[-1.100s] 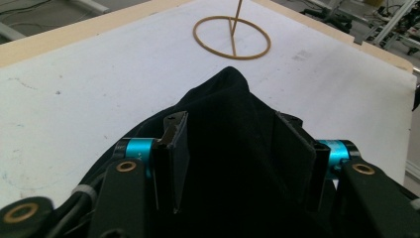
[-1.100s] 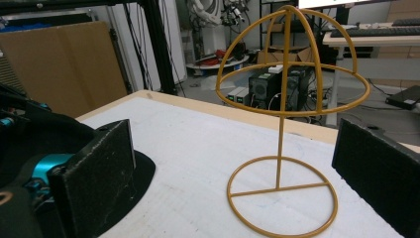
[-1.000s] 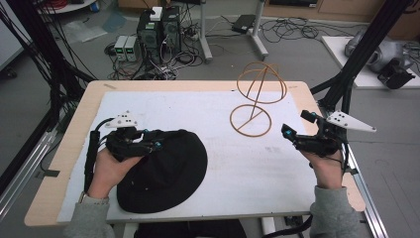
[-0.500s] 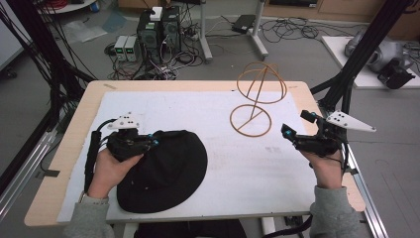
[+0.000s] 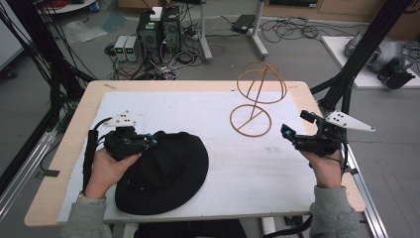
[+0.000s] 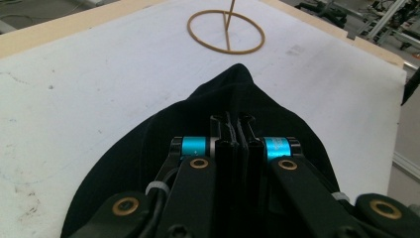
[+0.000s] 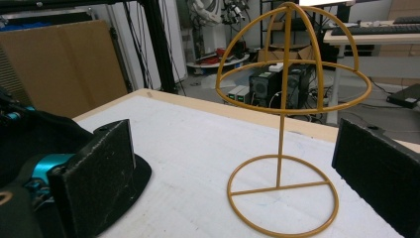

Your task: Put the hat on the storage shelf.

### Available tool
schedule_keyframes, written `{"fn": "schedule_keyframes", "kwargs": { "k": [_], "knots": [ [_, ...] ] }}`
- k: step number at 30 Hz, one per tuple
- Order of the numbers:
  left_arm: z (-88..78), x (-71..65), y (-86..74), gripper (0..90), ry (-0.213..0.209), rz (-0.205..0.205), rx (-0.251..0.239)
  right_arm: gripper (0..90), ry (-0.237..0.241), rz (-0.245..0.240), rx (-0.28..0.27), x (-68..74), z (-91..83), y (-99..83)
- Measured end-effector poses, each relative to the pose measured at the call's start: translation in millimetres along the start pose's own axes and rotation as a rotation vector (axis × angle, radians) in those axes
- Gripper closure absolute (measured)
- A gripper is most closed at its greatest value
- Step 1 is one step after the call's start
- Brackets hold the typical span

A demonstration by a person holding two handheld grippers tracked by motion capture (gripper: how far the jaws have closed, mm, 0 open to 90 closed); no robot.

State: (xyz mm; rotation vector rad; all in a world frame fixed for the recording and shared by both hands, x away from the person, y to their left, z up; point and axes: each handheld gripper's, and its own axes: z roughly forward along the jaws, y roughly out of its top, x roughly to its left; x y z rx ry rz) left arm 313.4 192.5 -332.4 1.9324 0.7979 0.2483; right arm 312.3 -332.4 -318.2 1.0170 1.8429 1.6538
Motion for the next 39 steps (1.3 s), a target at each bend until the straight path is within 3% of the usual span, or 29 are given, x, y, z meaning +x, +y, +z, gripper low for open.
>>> {"fn": "schedule_keyframes", "kwargs": {
  "k": [3, 6, 12, 22, 34, 39],
  "knots": [
    [-5.1, 0.9, 3.4, 87.8, -0.017, -0.018, -0.035, 2.1, -0.001, -0.002, 0.000, 0.1, 0.4, -0.2],
    [-8.3, 0.3, 7.7, 87.8, -0.019, -0.011, -0.036, 2.1, 0.003, 0.000, 0.000, 0.2, 0.8, -0.3],
    [-15.7, -8.4, 26.3, 87.7, -0.015, 0.036, -0.029, 2.1, 0.006, -0.004, 0.005, -0.1, 1.8, -0.7],
    [-26.3, -24.9, 64.8, 87.7, -0.061, 0.102, -0.037, 2.1, 0.010, -0.006, 0.002, -0.6, 1.6, -0.7],
    [-31.4, -30.9, 102.5, 87.8, -0.083, 0.163, -0.035, 2.1, 0.014, 0.001, 0.003, -1.0, 1.4, -0.6],
    [-30.8, -31.5, 118.0, 87.8, -0.114, 0.184, -0.038, 2.1, 0.015, 0.000, 0.003, -1.7, 0.9, -0.7]
  ]
}}
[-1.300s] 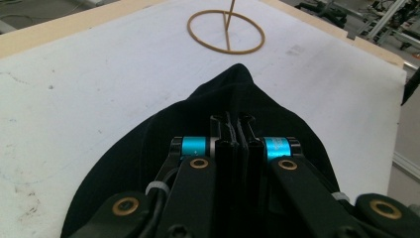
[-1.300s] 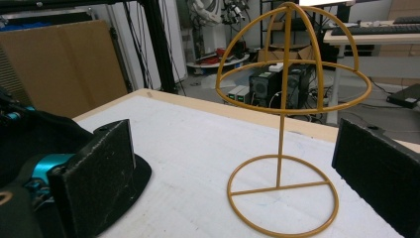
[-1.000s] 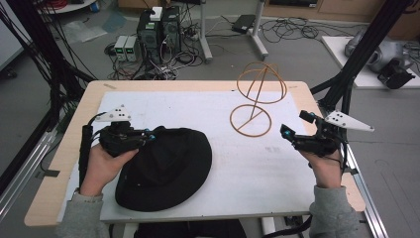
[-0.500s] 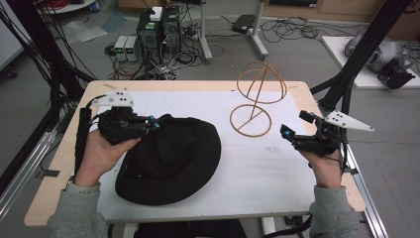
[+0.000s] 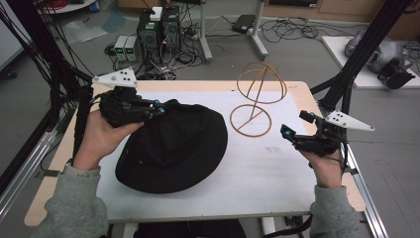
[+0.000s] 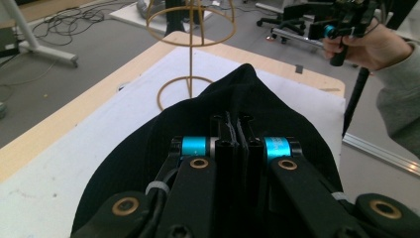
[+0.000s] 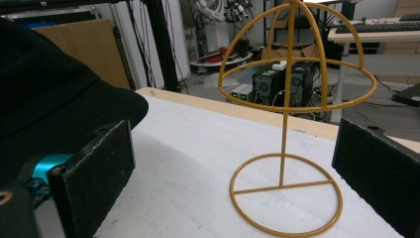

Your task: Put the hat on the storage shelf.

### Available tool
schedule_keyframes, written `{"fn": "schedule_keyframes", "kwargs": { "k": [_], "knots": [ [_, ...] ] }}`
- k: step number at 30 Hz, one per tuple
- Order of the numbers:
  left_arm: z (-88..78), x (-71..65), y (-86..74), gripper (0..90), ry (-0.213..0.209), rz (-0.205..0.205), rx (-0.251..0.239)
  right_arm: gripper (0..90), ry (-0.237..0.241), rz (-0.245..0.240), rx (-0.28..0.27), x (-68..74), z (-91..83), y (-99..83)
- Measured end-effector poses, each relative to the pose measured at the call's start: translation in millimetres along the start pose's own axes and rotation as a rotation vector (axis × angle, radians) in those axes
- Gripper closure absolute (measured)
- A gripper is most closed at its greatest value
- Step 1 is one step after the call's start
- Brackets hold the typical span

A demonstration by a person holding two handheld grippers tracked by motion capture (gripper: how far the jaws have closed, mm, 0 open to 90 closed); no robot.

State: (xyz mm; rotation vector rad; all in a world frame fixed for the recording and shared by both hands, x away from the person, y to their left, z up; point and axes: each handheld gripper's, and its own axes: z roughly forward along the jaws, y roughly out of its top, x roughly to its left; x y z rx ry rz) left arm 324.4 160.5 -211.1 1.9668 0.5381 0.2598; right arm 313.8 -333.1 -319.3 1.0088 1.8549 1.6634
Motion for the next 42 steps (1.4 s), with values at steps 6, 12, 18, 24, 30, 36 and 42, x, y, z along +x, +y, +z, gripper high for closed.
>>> {"fn": "schedule_keyframes", "kwargs": {
  "k": [6, 12, 18, 24, 30, 36, 42],
  "knots": [
    [7.2, 3.5, 17.8, 87.8, -0.019, 0.028, 0.006, 2.1, 0.003, 0.003, -0.004, -1.8, -1.3, 0.0],
    [15.4, 12.4, 35.2, 87.8, -0.024, 0.040, 0.009, 2.1, 0.006, 0.017, -0.007, -4.4, -2.9, -0.4],
    [21.7, 24.3, 52.9, 87.8, -0.039, 0.050, -0.006, 2.1, 0.002, 0.034, -0.004, -10.9, -3.1, -3.6],
    [32.7, 33.6, 70.7, 87.8, -0.051, 0.057, -0.018, 2.1, -0.001, 0.046, 0.003, -15.6, -4.9, -7.1],
    [42.6, 36.0, 89.5, 87.8, -0.060, 0.071, -0.032, 2.1, -0.001, 0.054, 0.006, -19.5, -8.3, -10.3],
    [53.7, 34.5, 111.8, 87.9, -0.062, 0.086, -0.063, 2.1, 0.007, 0.058, 0.009, -19.9, -10.1, -11.4],
    [66.8, 33.8, 132.9, 87.8, -0.075, 0.098, -0.088, 2.1, 0.005, 0.063, 0.002, -21.6, -15.0, -11.9]
  ]
}}
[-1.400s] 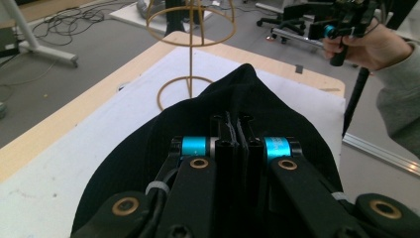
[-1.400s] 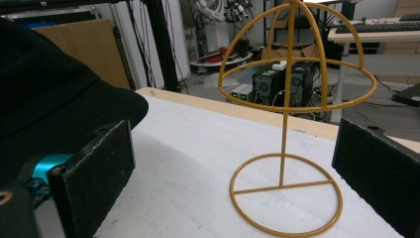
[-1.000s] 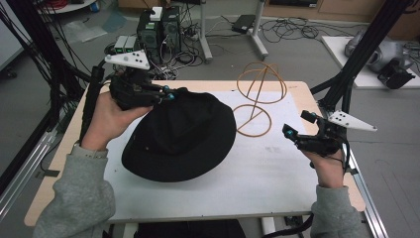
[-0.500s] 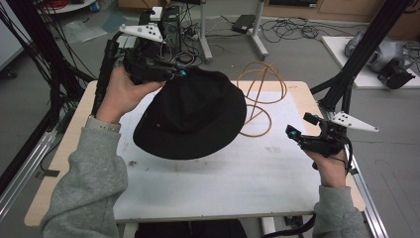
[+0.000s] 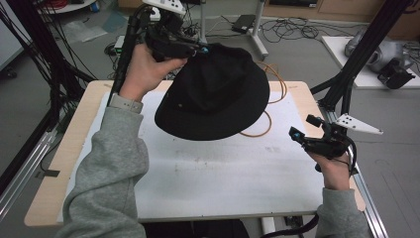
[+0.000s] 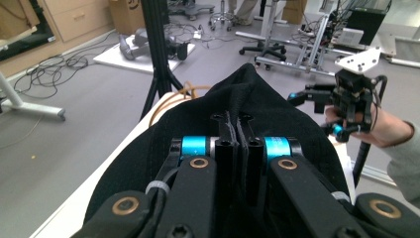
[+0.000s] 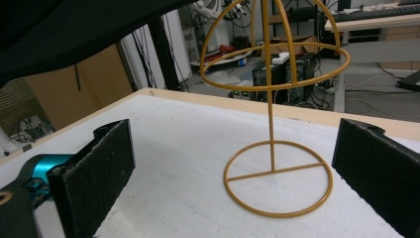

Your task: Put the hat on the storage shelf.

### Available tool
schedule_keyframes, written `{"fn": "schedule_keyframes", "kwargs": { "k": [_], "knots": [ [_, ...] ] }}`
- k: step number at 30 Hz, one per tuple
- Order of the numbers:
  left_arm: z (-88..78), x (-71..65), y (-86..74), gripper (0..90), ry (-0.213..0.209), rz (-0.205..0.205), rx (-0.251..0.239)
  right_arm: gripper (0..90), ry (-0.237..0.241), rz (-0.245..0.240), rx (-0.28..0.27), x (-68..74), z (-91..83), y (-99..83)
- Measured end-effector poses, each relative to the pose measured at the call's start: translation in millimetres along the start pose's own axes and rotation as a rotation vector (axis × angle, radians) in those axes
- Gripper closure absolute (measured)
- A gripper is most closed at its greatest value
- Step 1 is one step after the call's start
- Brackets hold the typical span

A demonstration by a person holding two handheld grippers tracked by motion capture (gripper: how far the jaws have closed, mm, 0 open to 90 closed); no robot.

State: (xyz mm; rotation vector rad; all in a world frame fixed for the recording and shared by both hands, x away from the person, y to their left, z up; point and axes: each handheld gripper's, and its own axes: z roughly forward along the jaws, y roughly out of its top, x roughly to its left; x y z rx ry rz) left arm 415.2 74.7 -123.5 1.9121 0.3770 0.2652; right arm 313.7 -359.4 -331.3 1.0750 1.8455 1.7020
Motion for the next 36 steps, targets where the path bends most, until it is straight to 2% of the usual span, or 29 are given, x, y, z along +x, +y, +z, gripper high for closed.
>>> {"fn": "schedule_keyframes", "kwargs": {
  "k": [4, 11, 15, 19, 25, 31, 36],
  "knots": [
    [12.8, 1.5, 11.0, 87.8, -0.022, 0.011, -0.007, 2.1, 0.005, 0.008, 0.003, -1.0, -2.1, -0.7],
    [39.1, 8.6, 21.5, 87.9, -0.032, 0.026, -0.013, 2.1, 0.004, 0.011, -0.002, -2.3, -5.5, -1.1],
    [48.6, 15.5, 25.1, 87.8, -0.032, 0.018, -0.007, 2.1, 0.004, 0.015, 0.001, -3.6, -6.7, -1.8],
    [57.7, 22.1, 26.9, 87.9, -0.032, 0.012, -0.025, 2.1, 0.004, 0.016, 0.000, -4.5, -8.7, -2.0],
    [80.0, 28.9, 28.7, 87.9, -0.014, 0.015, 0.008, 2.1, -0.001, 0.016, 0.012, -4.0, -12.1, -5.2],
    [103.1, 30.7, 34.1, 87.9, 0.006, 0.041, 0.005, 2.1, 0.014, 0.008, 0.017, -0.7, -13.4, -7.2],
    [124.0, 36.1, 35.0, 87.9, -0.003, 0.037, 0.031, 2.1, 0.018, 0.004, 0.017, 2.0, -15.5, -7.0]
  ]
}}
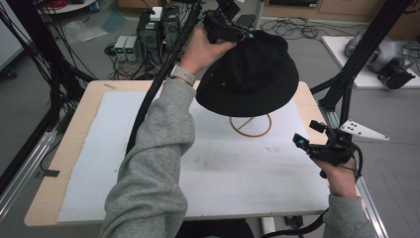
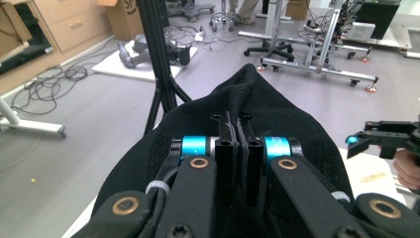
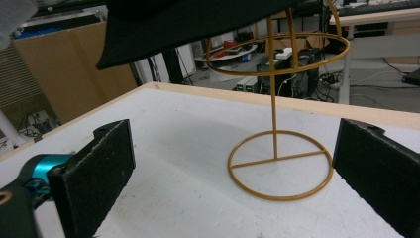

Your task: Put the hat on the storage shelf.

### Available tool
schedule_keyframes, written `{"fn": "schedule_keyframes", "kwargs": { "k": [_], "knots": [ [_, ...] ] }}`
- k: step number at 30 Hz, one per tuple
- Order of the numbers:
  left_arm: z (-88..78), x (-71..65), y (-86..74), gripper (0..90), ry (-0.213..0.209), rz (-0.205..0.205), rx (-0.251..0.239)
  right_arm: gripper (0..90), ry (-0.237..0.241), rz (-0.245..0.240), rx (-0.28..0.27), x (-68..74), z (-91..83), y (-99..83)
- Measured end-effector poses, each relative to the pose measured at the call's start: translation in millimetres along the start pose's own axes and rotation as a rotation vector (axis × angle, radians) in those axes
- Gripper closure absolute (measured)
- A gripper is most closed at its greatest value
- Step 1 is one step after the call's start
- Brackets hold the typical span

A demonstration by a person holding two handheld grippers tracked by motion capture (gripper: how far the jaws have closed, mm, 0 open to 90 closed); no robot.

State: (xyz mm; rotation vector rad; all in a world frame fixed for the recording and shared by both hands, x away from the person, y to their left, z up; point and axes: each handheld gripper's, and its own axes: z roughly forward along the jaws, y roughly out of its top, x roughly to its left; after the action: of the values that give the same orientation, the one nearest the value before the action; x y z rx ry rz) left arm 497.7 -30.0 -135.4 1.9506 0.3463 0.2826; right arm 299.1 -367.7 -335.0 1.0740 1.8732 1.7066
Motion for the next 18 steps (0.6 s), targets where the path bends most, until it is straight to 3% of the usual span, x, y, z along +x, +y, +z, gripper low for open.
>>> {"fn": "schedule_keyframes", "kwargs": {
  "k": [6, 18],
  "knots": [
    [18.5, 6.8, -3.0, 87.9, -0.008, -0.004, 0.008, 2.1, 0.007, -0.012, 0.020, 1.8, -2.3, -1.9],
    [57.9, 13.7, -5.4, 87.9, -0.025, 0.026, 0.036, 2.1, -0.015, -0.018, 0.030, 7.2, -14.5, -7.2]
  ]
}}
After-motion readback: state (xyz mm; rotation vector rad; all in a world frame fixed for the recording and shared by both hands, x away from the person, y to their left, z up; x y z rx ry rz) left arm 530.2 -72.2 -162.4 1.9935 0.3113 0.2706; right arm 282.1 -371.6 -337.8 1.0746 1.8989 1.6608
